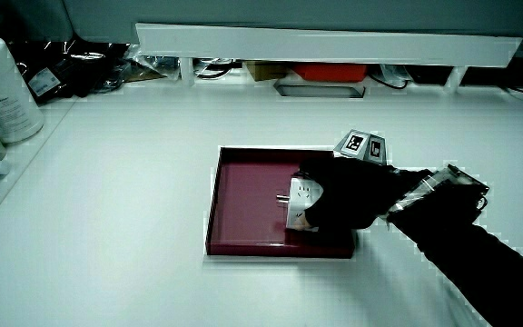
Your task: Place socket
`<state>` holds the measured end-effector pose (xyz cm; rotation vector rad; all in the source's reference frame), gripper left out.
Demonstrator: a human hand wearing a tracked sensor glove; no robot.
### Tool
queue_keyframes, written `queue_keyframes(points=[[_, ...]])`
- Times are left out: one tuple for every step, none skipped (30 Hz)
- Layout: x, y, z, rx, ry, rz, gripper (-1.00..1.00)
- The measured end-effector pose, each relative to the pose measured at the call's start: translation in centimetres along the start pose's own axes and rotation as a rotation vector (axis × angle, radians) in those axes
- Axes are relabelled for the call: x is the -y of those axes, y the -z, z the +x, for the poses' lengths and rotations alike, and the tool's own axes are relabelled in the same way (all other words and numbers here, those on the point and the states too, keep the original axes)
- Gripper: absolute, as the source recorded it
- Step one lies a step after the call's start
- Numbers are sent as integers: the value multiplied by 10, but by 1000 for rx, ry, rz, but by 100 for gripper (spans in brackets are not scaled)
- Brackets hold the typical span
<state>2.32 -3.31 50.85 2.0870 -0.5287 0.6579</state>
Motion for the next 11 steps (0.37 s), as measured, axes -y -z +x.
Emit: queue_keyframes(points=[[1, 0, 1, 7, -1, -4, -53], [6, -3, 0, 13, -8, 5, -58], [10, -6, -1, 20, -14, -1, -63], [14, -8, -1, 27, -24, -3, -68], [18, -12, -1, 50, -19, 6, -74], [21, -15, 1, 61, -31, 6, -79], [28, -22, -2, 61, -32, 17, -84], [32, -27, -1, 42, -43, 20, -89], [36, -32, 2, 46, -41, 21, -95], [41, -39, 4, 38, -48, 21, -100], [35, -38, 16, -12, -116, 14, -100]])
